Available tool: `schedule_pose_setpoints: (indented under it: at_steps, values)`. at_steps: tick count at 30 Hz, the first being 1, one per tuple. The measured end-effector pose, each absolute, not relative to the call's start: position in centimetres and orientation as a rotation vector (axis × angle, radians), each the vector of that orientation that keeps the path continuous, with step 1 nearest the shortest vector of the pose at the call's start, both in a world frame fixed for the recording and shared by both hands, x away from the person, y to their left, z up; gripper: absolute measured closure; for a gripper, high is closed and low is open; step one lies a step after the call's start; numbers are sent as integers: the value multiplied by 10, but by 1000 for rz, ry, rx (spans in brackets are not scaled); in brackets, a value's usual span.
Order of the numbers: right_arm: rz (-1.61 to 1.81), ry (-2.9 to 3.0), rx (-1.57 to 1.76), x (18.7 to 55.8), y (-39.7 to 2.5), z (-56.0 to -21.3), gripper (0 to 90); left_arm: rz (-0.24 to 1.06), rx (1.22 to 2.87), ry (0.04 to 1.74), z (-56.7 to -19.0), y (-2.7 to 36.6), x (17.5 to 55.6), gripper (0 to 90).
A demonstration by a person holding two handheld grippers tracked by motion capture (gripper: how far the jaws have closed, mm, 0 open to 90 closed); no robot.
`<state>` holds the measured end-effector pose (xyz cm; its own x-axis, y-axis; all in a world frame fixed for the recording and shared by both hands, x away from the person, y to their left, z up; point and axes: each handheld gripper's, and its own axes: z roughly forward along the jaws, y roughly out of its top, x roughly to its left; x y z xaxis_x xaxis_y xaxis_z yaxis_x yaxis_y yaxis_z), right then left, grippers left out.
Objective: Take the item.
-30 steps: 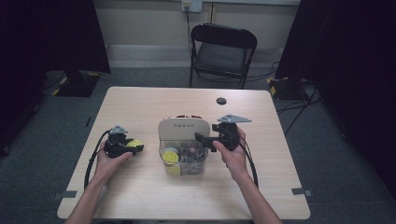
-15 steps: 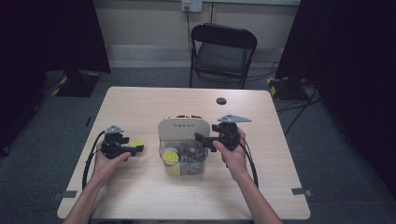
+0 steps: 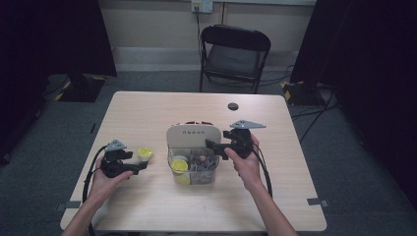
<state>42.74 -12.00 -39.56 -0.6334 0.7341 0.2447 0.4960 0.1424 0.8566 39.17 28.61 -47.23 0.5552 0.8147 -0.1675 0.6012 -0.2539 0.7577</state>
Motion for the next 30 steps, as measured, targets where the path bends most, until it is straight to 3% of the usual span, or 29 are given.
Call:
schedule_pose_setpoints:
  at_steps: [10,16,30]
  values:
    - [1514,2199,1163,424,-124,-389,217,351,2076,1120,-488,275,380,180]
    - [1552,2222,1122,426,-121,-382,288,448,2133,1100,-497,272,379,181]
    - [1630,2242,1063,419,-117,-371,400,476,2101,1075,-502,275,378,147]
